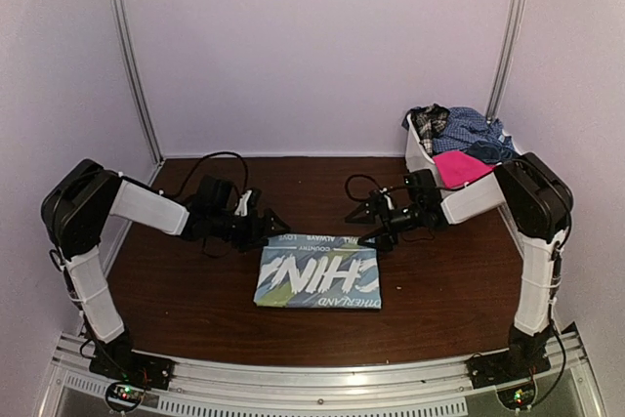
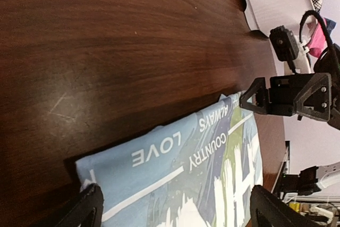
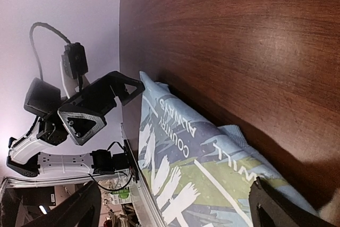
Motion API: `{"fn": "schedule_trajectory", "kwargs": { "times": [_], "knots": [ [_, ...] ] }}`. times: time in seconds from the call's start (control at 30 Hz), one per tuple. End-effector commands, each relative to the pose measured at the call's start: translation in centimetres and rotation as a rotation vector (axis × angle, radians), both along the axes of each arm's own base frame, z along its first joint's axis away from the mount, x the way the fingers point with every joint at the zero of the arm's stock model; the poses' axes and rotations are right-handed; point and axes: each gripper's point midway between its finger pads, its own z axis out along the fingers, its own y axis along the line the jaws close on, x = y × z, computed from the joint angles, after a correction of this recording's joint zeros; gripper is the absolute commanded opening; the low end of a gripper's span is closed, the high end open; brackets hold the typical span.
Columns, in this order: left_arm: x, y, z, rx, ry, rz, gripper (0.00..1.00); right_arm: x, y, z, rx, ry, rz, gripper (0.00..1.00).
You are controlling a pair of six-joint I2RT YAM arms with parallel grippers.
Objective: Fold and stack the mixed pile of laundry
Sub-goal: Smooth out the square-folded T-shirt at the center of the board, then pick up the square-folded T-shirt from the center of the board.
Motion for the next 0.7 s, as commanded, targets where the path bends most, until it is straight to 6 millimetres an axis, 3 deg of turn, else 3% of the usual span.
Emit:
{"fn": "schedule_trajectory", "kwargs": {
  "times": [0.0, 0.07, 0.1, 0.2, 0.27, 0.5, 0.67],
  "knots": [
    [0.3, 1.4, 5.4, 0.112, -0.240, -0.046, 0.98, -0.4, -1.4, 4.4, -0.024, -0.092, -0.010, 0.98],
    [-0.1, 1.6, 8.2, 0.194, -0.363, -0.078, 0.98, -1.3, -2.1, 6.3, -0.048, -0.131, -0.001, 0.98],
    [-0.7, 1.6, 8.7, 0.249, -0.400, -0.108, 0.98, -1.9, -2.5, 6.7, -0.066, -0.142, 0.004, 0.98],
    [-2.4, 0.4, 9.9, 0.396, -0.517, -0.211, 0.98, -4.1, -4.0, 6.6, -0.128, -0.138, 0.025, 0.95],
    [-4.0, -1.4, 10.7, 0.472, -0.608, -0.297, 0.98, -5.5, -5.0, 6.3, -0.157, -0.129, 0.027, 0.94],
    [-9.9, -9.0, 10.1, 0.603, -0.850, -0.577, 0.85, -9.3, -7.6, 5.1, -0.189, -0.070, 0.006, 0.95],
    [-14.1, -13.9, 7.3, 0.679, -0.976, -0.822, 0.70, -11.6, -8.5, 3.3, -0.182, -0.014, 0.005, 0.95]
  ]
}}
